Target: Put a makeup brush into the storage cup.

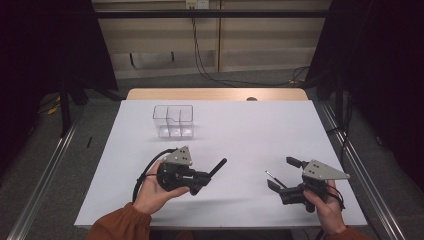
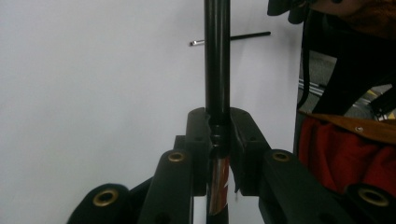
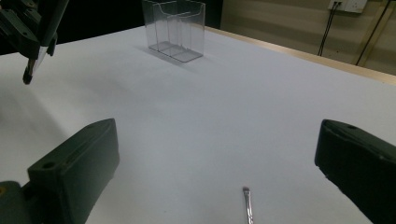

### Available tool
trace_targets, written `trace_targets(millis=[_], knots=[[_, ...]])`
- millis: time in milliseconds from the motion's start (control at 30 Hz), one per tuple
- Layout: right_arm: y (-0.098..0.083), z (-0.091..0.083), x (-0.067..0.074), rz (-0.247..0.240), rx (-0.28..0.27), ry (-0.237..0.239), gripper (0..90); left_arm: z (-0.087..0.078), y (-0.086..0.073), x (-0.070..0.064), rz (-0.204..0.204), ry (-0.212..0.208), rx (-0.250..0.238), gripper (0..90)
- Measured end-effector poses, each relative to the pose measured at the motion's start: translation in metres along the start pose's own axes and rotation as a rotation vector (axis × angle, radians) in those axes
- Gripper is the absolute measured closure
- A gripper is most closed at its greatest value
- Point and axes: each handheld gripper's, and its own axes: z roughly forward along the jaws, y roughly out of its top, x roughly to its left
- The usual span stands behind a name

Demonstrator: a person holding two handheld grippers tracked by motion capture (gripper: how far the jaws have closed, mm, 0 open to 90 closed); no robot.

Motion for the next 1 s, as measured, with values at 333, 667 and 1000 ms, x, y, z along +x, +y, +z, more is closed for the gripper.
trace_targets(millis=[333, 667, 1000], knots=[[0.015, 0.007, 0.002, -0.059, 0.031, 0.081, 0.0, 0.005, 0.0, -0.003, -0.006, 0.006, 0.075, 79.1], [0.032, 0.016, -0.001, -0.088, 0.102, 0.133, 0.0, 0.016, 0.011, -0.006, 0.043, -0.012, 0.189, 79.1], [0.036, 0.03, 0.005, -0.12, 0.192, 0.189, 0.0, 0.019, 0.021, -0.003, 0.033, -0.028, 0.287, 79.1]])
